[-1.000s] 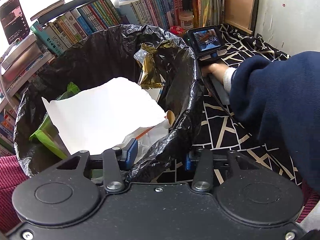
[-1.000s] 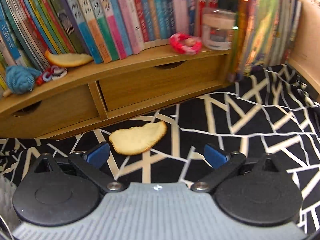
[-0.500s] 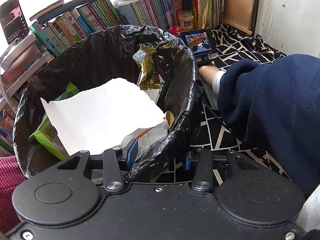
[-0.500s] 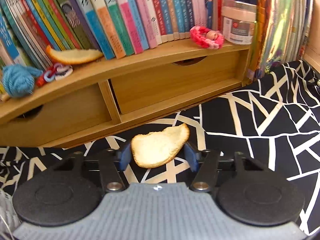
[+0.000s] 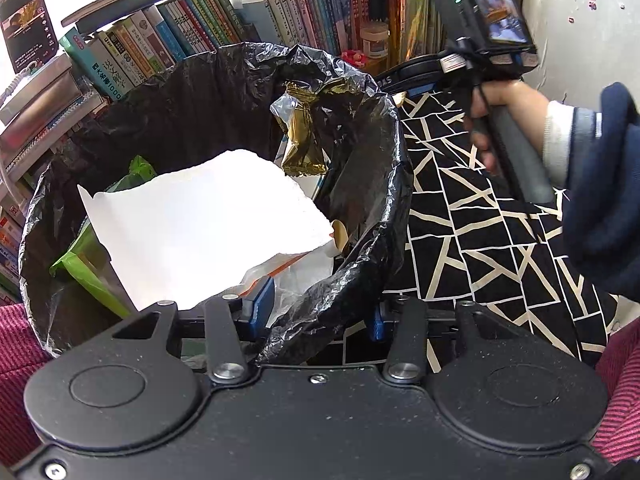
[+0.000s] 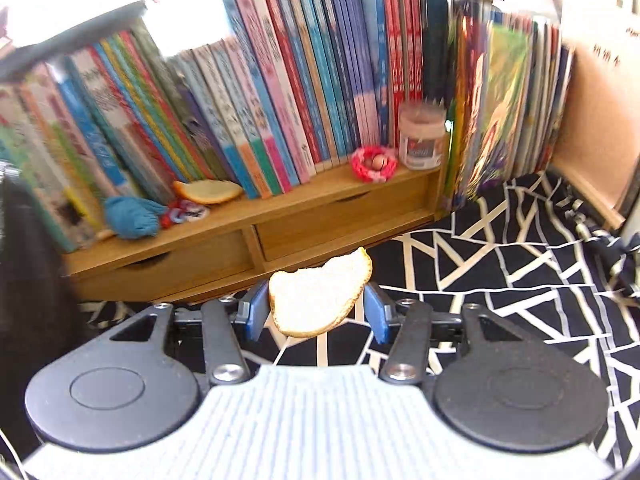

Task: Collect trash
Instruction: 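Carry the bread crust into the black bag and open the right gripper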

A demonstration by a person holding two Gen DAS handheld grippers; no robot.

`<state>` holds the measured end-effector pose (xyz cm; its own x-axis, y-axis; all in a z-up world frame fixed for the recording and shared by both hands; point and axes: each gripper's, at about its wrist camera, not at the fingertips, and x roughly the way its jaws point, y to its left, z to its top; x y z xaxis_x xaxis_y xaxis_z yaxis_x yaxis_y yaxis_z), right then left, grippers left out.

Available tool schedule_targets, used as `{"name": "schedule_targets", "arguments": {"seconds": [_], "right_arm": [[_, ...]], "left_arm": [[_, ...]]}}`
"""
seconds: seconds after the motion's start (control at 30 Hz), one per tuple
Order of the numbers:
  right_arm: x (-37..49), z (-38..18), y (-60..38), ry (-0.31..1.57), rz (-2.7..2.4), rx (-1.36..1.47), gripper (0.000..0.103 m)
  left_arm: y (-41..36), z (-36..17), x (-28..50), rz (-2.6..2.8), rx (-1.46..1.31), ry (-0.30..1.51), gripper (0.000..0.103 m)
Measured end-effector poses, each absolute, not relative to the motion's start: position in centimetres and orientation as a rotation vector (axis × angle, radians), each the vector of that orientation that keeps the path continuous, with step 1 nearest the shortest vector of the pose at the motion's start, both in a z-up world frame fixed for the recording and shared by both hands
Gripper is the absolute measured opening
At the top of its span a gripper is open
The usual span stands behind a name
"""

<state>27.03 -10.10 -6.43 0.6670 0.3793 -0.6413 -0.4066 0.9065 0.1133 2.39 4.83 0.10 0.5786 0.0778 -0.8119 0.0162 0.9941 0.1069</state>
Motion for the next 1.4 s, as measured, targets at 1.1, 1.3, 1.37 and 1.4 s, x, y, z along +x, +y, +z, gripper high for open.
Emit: {"name": "schedule_targets", "arguments": {"seconds": [1.1, 1.3, 1.37, 1.4], "right_arm": [[11.7, 5.5, -8.8, 0.436, 0.999, 0.119, 0.06], [11.5, 5.1, -8.4, 0.454, 1.027, 0.11, 0.065], [11.5, 4.9, -8.3, 0.463, 1.027, 0.109, 0.065], [11.5, 4.9, -8.3, 0.466, 1.026, 0.109, 0.067]], "left_arm": [[4.7, -0.1, 2.0, 0.043, 0.122, 0.935, 0.048], [4.7, -0.1, 2.0, 0.043, 0.122, 0.935, 0.048], [4.7, -0.1, 2.0, 0.043, 0.122, 0.935, 0.048], [4.7, -0.1, 2.0, 0.044, 0.123, 0.935, 0.048]]}}
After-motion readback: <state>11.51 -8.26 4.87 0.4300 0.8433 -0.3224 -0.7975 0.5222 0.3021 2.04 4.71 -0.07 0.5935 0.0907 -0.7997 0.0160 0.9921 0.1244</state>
